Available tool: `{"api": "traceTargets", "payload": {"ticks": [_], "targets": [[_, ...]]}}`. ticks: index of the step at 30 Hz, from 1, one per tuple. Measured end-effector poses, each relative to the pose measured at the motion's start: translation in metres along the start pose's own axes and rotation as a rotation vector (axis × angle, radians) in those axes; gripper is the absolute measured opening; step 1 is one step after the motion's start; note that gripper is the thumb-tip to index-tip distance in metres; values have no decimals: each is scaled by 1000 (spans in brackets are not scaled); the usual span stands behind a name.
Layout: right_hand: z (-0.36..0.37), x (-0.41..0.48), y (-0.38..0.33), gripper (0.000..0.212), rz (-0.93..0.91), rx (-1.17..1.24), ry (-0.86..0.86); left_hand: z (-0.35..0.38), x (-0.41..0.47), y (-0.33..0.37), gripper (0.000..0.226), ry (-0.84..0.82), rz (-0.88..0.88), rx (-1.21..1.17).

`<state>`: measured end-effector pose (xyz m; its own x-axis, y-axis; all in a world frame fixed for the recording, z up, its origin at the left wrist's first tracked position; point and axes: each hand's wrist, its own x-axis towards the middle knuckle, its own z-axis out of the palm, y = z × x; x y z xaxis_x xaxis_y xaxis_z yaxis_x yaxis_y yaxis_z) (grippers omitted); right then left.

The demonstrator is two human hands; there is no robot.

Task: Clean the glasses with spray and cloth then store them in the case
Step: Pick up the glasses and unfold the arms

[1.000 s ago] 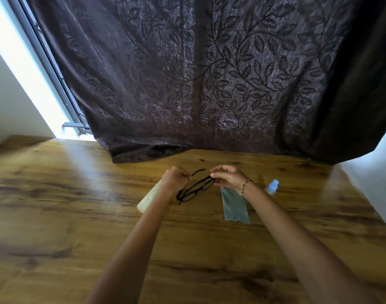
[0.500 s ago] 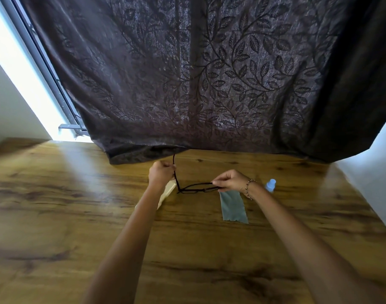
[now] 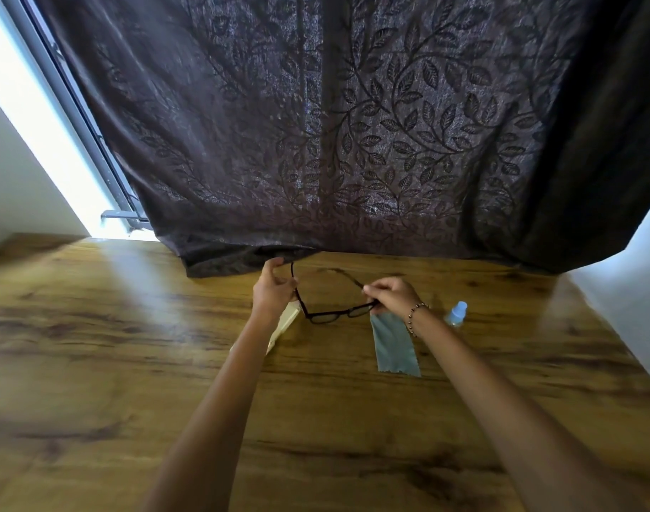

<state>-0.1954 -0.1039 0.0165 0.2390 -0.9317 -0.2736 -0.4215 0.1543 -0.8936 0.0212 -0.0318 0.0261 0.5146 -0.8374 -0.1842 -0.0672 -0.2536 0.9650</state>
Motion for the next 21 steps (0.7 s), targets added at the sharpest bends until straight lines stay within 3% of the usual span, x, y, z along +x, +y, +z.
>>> {"api": "traceTargets", "payload": {"ticks": [4, 8, 12, 16, 18, 21], "targets": [[0, 0, -5, 11, 39, 168, 81, -4, -1, -3, 43, -17, 21, -4], [-2, 0, -8, 13, 40, 130, 114, -7, -10, -4, 28, -70, 90, 65], [-9, 2, -12, 14, 40, 61, 118, -12, -24, -10, 39, -70, 456, 444], [-17, 4, -20, 17, 64, 96, 130, -15, -43, -10, 32, -119, 823, 582], [-19, 5, -26, 17, 104, 130, 148, -15, -50, -9, 27, -104, 923, 593], [-22, 6, -34, 7, 179, 267, 155, -12, -56, -6, 24, -48, 929, 607]]}}
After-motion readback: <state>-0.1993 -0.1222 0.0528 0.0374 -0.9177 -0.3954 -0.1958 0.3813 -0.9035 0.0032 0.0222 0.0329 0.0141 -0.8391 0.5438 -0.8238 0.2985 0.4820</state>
